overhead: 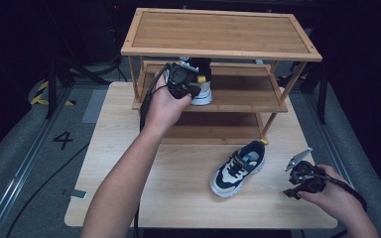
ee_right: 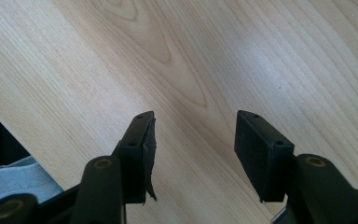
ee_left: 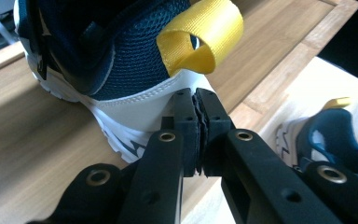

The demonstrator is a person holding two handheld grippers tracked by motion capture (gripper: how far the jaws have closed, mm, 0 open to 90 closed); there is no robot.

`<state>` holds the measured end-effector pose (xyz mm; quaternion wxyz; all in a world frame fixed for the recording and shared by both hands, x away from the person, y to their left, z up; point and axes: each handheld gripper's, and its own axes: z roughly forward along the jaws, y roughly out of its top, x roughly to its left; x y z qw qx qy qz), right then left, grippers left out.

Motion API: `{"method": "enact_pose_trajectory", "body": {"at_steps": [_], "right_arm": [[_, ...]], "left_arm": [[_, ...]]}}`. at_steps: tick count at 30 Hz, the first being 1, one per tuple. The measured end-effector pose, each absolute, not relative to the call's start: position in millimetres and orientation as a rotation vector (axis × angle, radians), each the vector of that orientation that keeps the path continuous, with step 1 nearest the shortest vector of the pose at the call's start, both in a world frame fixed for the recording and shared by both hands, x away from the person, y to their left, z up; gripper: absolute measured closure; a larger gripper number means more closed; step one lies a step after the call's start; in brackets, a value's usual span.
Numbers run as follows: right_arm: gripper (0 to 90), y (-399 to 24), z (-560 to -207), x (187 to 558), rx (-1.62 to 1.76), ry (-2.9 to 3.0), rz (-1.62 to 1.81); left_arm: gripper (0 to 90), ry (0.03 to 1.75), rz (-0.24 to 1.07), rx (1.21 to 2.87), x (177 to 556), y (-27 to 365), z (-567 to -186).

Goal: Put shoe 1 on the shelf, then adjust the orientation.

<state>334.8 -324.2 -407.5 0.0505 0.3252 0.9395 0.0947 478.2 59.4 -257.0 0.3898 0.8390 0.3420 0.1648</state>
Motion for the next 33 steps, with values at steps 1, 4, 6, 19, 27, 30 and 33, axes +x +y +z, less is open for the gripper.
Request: {"method": "enact_pose_trajectory", "body": {"at_steps": [1, 4, 6, 19, 27, 30, 33], "right_arm": [[48.7, -324.0, -407.5, 334.4, 0.990, 2.862, 0.290], [48.8, -324.6, -406.3, 334.4, 0.988, 2.862, 0.293], [48.7, -324.0, -406.2, 334.8, 0.983, 2.863, 0.294], [50.0, -314.8, -402.1, 339.4, 0.949, 2.863, 0.329], [58.1, -295.5, -398.6, 335.2, 0.869, 2.920, 0.352], [59.9, -288.0, -397.2, 335.4, 0.822, 2.930, 0.357], [62.5, -280.9, -395.5, 336.3, 0.789, 2.915, 0.358]], "left_arm": [[87.8, 0.855, 0.402, 2.127, 481.2, 61.2, -257.3], [86.2, 0.840, 0.372, 2.127, 482.7, 63.3, -256.9], [78.9, 0.852, 0.364, 2.127, 478.7, 61.4, -257.0], [34.4, 0.787, 0.408, 2.311, 422.1, 69.8, -260.5], [30.7, 0.862, 0.385, 2.424, 392.8, 93.5, -285.3], [29.6, 0.887, 0.371, 2.468, 384.7, 102.7, -299.0], [26.7, 0.885, 0.326, 2.476, 380.2, 111.1, -313.5]]}}
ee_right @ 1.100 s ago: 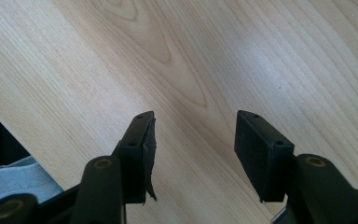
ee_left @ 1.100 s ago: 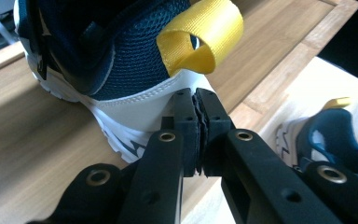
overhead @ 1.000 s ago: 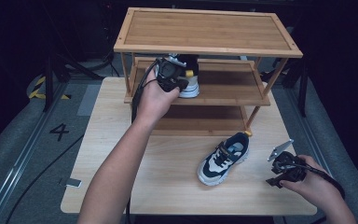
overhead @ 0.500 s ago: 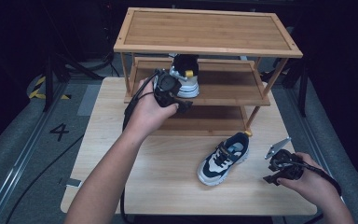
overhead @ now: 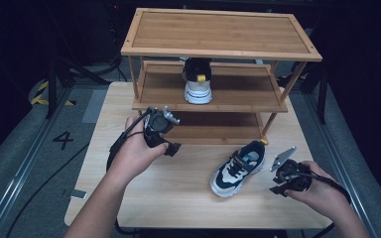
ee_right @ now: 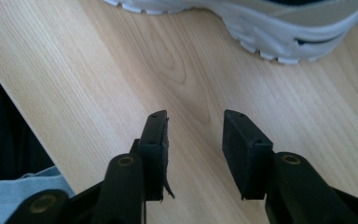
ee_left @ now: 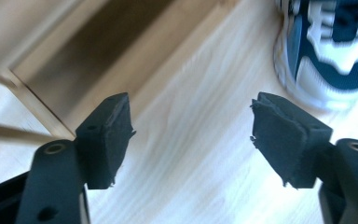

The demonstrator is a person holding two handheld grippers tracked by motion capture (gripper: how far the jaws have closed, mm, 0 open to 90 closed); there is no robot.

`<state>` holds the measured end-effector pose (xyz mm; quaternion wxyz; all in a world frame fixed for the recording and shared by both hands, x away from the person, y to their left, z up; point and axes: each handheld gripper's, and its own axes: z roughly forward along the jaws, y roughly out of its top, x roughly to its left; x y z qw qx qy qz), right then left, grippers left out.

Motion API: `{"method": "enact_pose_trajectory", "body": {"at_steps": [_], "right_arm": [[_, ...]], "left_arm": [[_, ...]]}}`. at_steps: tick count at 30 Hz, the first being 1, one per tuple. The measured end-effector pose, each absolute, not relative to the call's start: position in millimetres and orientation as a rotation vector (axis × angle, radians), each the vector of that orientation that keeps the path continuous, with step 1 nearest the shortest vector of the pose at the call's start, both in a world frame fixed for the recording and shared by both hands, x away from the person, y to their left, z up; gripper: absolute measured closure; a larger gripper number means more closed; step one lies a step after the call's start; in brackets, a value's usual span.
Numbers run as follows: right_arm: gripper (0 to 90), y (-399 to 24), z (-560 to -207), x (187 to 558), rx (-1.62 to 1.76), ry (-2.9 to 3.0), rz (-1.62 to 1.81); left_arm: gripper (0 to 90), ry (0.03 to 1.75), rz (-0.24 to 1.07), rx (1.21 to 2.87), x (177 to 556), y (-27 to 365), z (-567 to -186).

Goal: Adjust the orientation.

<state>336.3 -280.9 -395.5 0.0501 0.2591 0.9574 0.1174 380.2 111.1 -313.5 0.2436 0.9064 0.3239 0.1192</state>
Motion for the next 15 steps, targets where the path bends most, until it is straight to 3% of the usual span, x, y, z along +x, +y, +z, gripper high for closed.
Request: {"method": "enact_pose_trajectory", "body": {"at_steps": [15], "right_arm": [[69.9, -241.2, -403.4, 342.3, 0.653, 3.002, 0.370]], "left_arm": [[23.5, 1.003, 0.284, 2.479, 362.6, 148.1, -369.8]]}}
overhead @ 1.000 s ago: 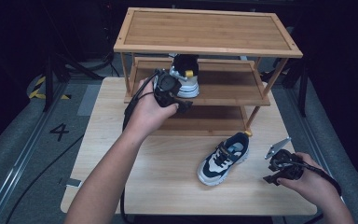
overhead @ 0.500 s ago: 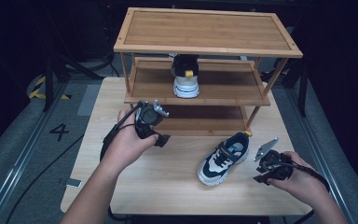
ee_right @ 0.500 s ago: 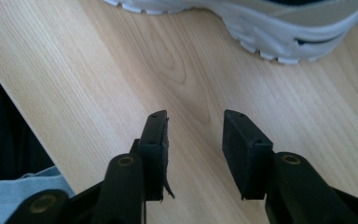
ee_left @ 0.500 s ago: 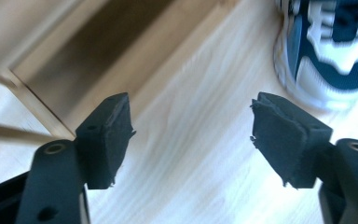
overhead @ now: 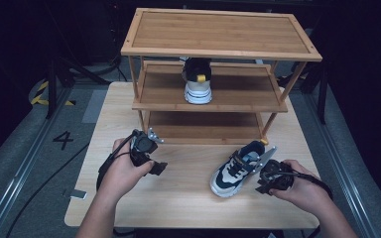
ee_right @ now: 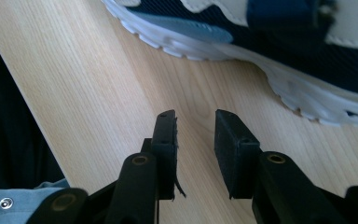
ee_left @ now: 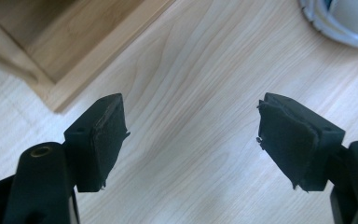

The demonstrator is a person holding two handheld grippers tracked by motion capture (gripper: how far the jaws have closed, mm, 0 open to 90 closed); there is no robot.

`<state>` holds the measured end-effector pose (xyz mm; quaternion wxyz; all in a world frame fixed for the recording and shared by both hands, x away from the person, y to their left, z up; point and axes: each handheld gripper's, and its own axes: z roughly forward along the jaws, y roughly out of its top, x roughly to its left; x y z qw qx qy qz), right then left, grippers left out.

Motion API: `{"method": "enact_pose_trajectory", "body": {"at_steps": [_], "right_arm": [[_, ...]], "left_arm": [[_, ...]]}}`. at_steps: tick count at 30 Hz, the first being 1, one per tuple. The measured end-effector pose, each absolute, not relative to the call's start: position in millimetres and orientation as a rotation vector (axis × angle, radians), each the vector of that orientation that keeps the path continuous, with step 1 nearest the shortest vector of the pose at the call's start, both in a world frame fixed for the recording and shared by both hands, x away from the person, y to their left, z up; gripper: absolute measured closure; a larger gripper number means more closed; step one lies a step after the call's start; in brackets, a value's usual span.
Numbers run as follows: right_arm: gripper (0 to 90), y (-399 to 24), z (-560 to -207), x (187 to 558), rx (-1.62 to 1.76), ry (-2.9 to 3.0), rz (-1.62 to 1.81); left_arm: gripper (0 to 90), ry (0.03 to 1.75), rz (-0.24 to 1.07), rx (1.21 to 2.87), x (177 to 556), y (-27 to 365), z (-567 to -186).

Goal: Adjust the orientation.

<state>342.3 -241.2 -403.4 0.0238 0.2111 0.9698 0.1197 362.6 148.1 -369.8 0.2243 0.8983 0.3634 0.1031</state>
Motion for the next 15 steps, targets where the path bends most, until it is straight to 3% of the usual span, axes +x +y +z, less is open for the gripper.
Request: {"method": "enact_pose_trajectory", "body": {"at_steps": [10, 15], "right_arm": [[72.2, -224.6, -409.5, 342.3, 0.608, 3.030, 0.382], [79.7, -215.8, -414.6, 342.1, 0.580, 3.029, 0.403]], "left_arm": [[23.0, 1.064, 0.279, 2.453, 359.8, 167.8, -390.9], [22.9, 1.075, 0.273, 2.460, 360.0, 170.1, -395.9]]}}
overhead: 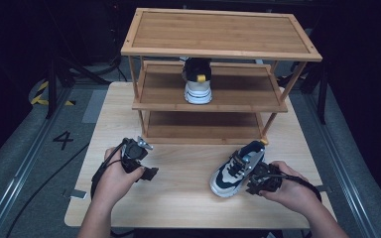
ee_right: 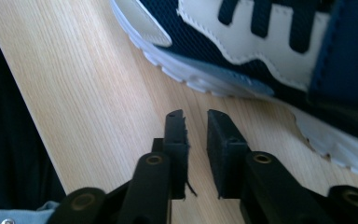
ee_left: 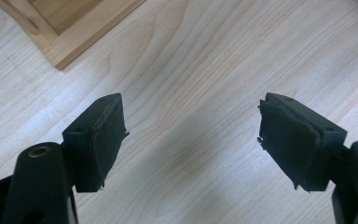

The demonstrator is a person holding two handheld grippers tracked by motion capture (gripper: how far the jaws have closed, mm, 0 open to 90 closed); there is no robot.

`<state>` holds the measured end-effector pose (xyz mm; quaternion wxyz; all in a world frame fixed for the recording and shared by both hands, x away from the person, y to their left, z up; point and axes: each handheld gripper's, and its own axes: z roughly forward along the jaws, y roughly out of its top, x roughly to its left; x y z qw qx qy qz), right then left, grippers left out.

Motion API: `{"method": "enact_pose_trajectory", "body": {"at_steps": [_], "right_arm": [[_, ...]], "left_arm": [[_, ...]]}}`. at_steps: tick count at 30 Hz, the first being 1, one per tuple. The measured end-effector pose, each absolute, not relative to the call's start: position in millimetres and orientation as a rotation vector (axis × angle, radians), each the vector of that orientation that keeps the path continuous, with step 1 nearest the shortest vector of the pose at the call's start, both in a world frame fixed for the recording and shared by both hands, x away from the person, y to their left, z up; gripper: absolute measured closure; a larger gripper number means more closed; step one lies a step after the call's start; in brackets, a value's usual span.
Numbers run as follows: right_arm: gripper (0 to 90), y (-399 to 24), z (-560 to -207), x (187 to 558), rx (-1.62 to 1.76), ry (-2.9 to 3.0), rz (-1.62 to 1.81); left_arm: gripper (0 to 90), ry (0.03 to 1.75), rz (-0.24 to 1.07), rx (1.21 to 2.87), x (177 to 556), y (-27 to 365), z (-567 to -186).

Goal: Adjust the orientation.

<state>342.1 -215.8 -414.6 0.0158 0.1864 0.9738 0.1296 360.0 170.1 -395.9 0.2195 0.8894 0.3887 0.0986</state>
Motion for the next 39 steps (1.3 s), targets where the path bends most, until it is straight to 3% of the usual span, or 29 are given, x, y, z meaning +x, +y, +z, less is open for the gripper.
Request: {"method": "enact_pose_trajectory", "body": {"at_steps": [14, 21, 27, 39], "right_arm": [[85.3, -191.1, -420.2, 346.0, 0.559, 2.954, 0.453], [80.0, -171.5, -429.2, 349.1, 0.559, 2.799, 0.483], [68.4, -163.1, -437.3, 351.6, 0.561, 2.770, 0.504], [63.1, -178.2, -404.8, 340.8, 0.584, 2.829, 0.715]], "left_arm": [[21.7, 1.096, 0.258, 2.451, 357.7, 173.8, -398.9], [21.3, 1.085, 0.254, 2.457, 360.1, 172.1, -398.5], [21.2, 1.084, 0.251, 2.455, 359.7, 172.4, -399.4], [17.1, 1.150, 0.275, 2.458, 362.3, 183.6, -404.7]]}}
